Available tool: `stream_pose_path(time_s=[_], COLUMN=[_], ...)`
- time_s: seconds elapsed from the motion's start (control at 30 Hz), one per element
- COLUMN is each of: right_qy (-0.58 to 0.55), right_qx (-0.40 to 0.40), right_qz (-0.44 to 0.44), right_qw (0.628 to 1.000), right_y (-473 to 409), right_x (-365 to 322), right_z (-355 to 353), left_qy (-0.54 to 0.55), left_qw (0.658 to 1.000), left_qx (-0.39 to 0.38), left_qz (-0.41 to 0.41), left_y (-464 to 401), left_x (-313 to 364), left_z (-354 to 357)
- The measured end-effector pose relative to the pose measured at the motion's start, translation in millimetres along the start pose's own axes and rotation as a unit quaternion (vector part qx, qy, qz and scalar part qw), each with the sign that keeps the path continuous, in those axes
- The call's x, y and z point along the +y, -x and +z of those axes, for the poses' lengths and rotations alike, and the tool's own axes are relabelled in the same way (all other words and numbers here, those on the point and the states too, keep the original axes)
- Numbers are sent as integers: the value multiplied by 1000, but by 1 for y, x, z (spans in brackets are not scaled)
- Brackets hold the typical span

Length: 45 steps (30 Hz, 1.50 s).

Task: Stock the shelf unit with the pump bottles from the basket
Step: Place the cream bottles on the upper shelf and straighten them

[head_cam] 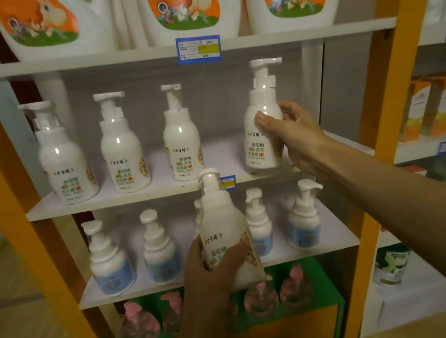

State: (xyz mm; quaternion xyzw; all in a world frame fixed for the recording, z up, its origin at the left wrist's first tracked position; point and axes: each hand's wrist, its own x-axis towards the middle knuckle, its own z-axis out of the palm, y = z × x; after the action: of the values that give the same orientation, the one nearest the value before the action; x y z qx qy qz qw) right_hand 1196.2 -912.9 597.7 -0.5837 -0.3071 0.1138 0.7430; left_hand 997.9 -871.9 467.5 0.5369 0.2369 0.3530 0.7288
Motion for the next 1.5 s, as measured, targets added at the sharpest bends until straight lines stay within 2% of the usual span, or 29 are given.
stream_pose_path(time_s=[0.27,0.53,0.73,0.8,0.9,1.07,1.17,1.43,1.5], right_qy=[37,76,179,180,174,98,98,154,171], right_qx=[-37,-78,-25,-66,-129,-178,-199,-214,-197], right_qz=[26,33,-10,7,60,116,129,61,57], right_qw=[998,994,983,981,974,972,966,963,964], right_y=[-36,-31,31,68,116,161,167,154,145], right_x=[26,27,26,29,33,28,29,32,31], right_z=[7,9,-15,-29,-49,-72,-88,-118,-121], left_qy=[-32,-10,90,136,139,116,124,143,142], left_qw=[998,998,990,985,986,988,985,983,983], left_qx=[-38,-62,-102,-87,-80,-88,-82,-71,-82], left_qz=[30,28,-32,-52,-50,-60,-86,-90,-81], left_y=[-14,-7,6,11,19,33,42,36,34], left_x=[-3,3,7,5,1,-8,-11,-13,-5], left_z=[-8,4,18,25,38,74,95,130,138])
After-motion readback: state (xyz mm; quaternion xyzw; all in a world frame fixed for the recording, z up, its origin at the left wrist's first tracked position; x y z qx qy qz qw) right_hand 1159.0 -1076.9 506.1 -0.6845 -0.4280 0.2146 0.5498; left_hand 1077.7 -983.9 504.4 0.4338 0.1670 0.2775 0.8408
